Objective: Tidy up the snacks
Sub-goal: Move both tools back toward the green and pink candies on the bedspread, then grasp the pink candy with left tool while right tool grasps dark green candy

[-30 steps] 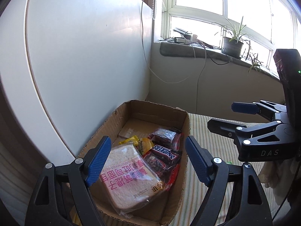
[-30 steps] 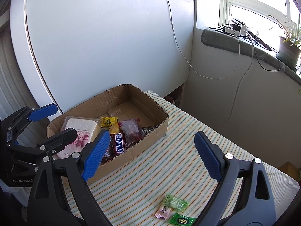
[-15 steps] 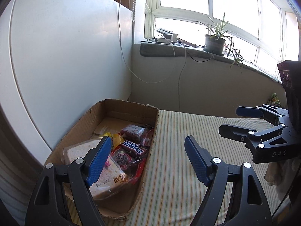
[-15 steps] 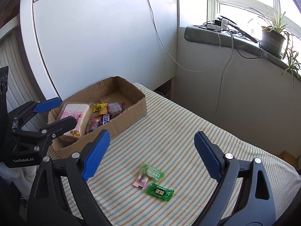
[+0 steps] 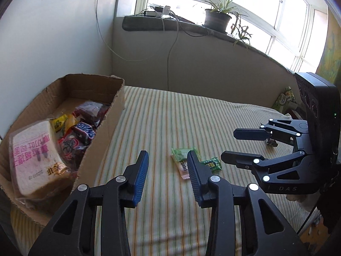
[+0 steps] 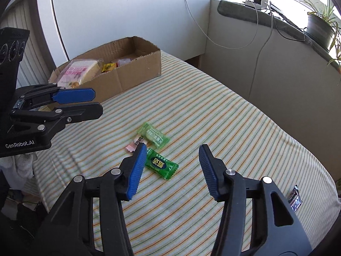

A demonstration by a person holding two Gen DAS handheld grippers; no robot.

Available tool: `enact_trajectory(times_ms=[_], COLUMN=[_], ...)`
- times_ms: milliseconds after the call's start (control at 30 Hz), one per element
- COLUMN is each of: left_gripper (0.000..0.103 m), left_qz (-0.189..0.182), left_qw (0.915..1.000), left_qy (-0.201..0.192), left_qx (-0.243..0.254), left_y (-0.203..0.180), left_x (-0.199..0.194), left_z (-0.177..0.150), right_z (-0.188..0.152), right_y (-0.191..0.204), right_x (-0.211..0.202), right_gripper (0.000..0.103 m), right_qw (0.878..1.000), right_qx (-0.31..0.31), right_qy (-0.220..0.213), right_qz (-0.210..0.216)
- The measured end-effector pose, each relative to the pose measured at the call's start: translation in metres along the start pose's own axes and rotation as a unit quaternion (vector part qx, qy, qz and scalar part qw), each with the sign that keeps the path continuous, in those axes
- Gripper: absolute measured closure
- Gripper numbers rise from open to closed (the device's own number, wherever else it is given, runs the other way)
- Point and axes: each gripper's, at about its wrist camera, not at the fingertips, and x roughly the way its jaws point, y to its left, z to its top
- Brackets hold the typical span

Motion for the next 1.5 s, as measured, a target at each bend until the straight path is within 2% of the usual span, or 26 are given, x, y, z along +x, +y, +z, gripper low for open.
enact_trajectory(times_ms=[300,700,933,1100,1167,1300,1500], left_gripper=[0.075,0.075,0.077,0.084,0.084,0.084,0.085], left_qz=[0.001,0.026,0.030,0.031,0.028,0.029,0.042], left_qw=[0.9983,0.9952,0.9938,0.9937,0.9940,0.9941,0.9945], left_qy=[0.053,0.081,0.084,0.080,0.080,0.077,0.072], left_qx=[0.023,0.048,0.066,0.072,0.070,0.071,0.064], left_y=[-0.023,-0.040,-0.043,-0.040,-0.038,-0.034,-0.023], left_x=[0.042,0.069,0.073,0.071,0.071,0.069,0.060], left_z=[-0.008,-0.002,-0.003,-0.005,-0.006,-0.007,-0.010], right_z=[-0.017,-0.017,-0.016,-0.015,-0.015,-0.015,-0.018], right_y=[0.008,0.009,0.011,0.013,0.014,0.016,0.016], right_x=[0.019,0.036,0.041,0.042,0.042,0.042,0.038], right_gripper=[0.054,0.056,0.056,0.065,0.067,0.078,0.079], right_qw=[0.998,0.996,0.996,0.996,0.996,0.996,0.996], right_qx=[-0.051,-0.073,-0.075,-0.077,-0.077,-0.074,-0.066], right_qy=[0.028,0.036,0.039,0.040,0.042,0.043,0.043], right_qz=[0.016,0.029,0.033,0.037,0.037,0.041,0.036])
